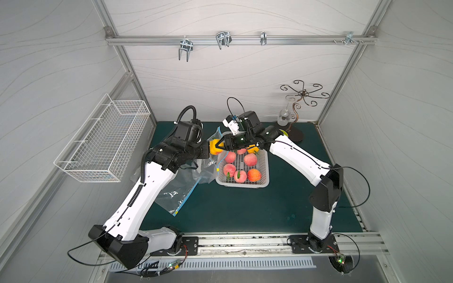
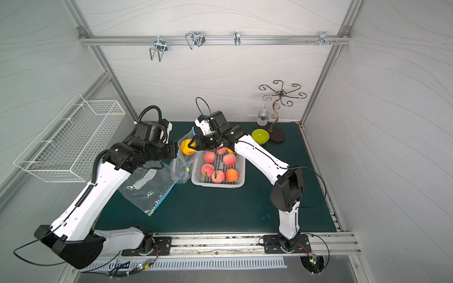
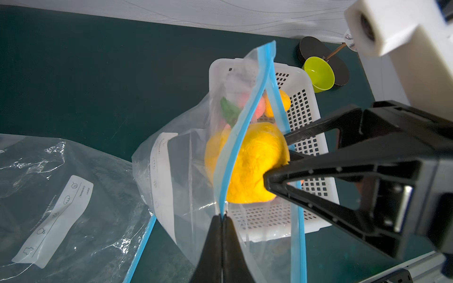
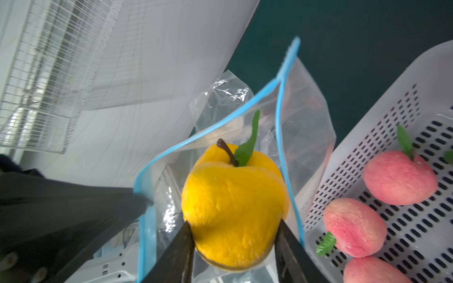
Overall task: Place the peach in a zip-top bag and seal the zipper
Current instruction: Place the peach in the zipper food storage bag, then pick up the peach from the basket.
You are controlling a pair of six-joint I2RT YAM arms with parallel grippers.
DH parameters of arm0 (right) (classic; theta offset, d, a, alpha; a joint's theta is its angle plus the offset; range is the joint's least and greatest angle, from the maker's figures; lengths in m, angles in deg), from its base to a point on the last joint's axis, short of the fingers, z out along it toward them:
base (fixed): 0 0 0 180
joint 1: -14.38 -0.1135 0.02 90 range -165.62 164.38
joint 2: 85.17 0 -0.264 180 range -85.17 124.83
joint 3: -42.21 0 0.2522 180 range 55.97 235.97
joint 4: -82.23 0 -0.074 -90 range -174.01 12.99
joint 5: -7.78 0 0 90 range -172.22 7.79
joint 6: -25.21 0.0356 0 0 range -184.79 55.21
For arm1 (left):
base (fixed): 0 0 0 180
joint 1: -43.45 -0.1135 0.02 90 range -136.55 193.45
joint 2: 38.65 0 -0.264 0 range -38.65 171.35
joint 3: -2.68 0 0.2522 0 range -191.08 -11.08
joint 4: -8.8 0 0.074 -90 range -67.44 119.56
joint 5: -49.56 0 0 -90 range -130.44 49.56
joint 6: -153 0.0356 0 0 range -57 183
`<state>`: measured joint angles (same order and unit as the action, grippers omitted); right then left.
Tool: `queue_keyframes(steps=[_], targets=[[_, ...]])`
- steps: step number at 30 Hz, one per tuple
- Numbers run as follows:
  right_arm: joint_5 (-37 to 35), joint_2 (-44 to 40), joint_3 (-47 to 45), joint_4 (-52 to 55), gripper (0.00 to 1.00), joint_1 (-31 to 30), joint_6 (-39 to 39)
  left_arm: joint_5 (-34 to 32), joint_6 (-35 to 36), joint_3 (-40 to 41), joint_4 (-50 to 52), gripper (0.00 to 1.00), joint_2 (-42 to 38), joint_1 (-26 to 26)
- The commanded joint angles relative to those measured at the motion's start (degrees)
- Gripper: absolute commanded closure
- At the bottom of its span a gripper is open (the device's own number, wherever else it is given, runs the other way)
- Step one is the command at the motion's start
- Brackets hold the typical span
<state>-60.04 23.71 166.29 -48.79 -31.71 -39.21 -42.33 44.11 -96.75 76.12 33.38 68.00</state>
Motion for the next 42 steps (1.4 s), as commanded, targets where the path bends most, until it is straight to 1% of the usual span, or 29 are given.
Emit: queue_keyframes(steps=[1, 4, 7, 9, 11, 16, 20, 22, 24, 26, 29, 31, 34, 37, 42], targets=[[-6.73, 1.60, 3.01, 6.28, 0.53, -1.35, -3.10, 0.30, -0.21, -1.39, -1.88, 1.00, -1.37, 0.23], [-11.27, 4.50, 8.20, 12.39, 0.51, -2.39, -5.73, 0.09, -0.35, -1.82, -2.18, 1.00, -1.46, 0.23], [-16.39, 8.33, 14.98, 19.88, 0.46, -3.39, -8.37, -1.00, -0.45, -2.22, -2.88, 1.00, -2.24, 0.23], [-19.21, 9.98, 18.22, 23.15, 0.42, -3.81, -9.85, -2.90, -0.75, -2.22, -3.52, 1.00, -2.80, 0.23], [-19.97, 10.23, 19.83, 24.27, 0.40, -3.84, -10.54, -4.48, -0.80, -2.14, -3.88, 1.00, -3.30, 0.23], [-18.46, 7.45, 20.16, 22.23, 0.31, -3.77, -11.62, -7.17, -1.04, -2.22, -3.55, 1.00, -3.22, 0.23], [-21.70, 6.90, 21.88, 23.83, 0.24, -3.67, -12.42, -10.61, -2.00, -2.43, -3.09, 1.00, -3.77, 0.23], [-22.95, 7.71, 23.41, 25.85, 0.24, -3.36, -12.93, -11.89, -2.03, -2.27, -3.55, 1.00, -4.40, 0.21], [-22.33, 7.41, 23.71, 26.32, 0.24, -2.85, -12.85, -11.32, -1.67, -2.07, -4.29, 1.00, -4.64, 0.22], [-20.53, 5.23, 21.47, 23.84, 0.24, -2.47, -12.62, -10.51, -1.67, -2.22, -4.34, 1.00, -4.30, 0.16], [-16.42, -0.72, 14.18, 16.21, 0.24, -1.18, -11.00, -10.33, -1.56, -2.09, -4.25, 1.00, -3.50, 0.19], [-14.96, -4.93, 8.83, 11.81, 0.25, 1.04, -8.34, -10.83, -1.28, -2.07, -4.16, 1.00, -3.32, 0.16], [-14.56, -8.61, 2.17, 9.29, 0.26, 4.89, -5.64, -10.70, -0.97, -1.89, -4.65, 1.00, -3.23, 0.14], [-14.26, -8.41, -1.32, 11.27, 0.28, 8.31, -5.21, -9.44, -1.01, -1.77, -5.21, 1.00, -2.99, 0.15], [-18.25, -5.06, -4.81, 15.49, 0.31, 10.39, -6.99, -8.61, -1.15, -1.36, -5.42, 1.00, -2.39, 0.14]])
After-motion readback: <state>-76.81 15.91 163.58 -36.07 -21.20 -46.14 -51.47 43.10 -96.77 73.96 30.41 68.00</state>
